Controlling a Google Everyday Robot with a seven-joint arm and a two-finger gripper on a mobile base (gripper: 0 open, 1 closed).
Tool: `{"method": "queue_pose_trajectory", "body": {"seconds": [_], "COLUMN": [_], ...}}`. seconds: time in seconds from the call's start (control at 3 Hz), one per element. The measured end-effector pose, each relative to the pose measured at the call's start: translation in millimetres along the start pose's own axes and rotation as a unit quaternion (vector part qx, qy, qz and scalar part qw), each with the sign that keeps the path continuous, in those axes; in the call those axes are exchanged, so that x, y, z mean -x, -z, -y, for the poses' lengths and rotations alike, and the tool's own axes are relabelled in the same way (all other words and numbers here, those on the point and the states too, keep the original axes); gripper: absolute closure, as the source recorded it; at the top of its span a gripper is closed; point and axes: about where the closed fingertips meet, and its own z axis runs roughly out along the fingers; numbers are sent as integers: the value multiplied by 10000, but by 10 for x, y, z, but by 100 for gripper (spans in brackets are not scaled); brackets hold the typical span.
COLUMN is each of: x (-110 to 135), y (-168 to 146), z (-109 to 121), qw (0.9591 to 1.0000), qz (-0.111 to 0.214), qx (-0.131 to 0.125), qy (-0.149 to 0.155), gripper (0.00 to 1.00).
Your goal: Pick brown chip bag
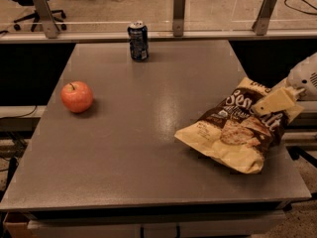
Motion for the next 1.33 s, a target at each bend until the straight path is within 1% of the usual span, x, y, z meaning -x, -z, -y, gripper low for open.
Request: {"method": "queue_pose_trajectory", "body": {"seconds": [0.33,0.67,1.0,1.33], "x": [219,594,1065,1527], "y": [186,266,359,477], "z": [-89,-215,-312,-370], "qw": [9992,9952,9869,9760], "qz": [324,796,1356,1918], "qx": [-19,142,200,149], "qy": [231,557,857,1018], "gripper": [100,100,100,100]}}
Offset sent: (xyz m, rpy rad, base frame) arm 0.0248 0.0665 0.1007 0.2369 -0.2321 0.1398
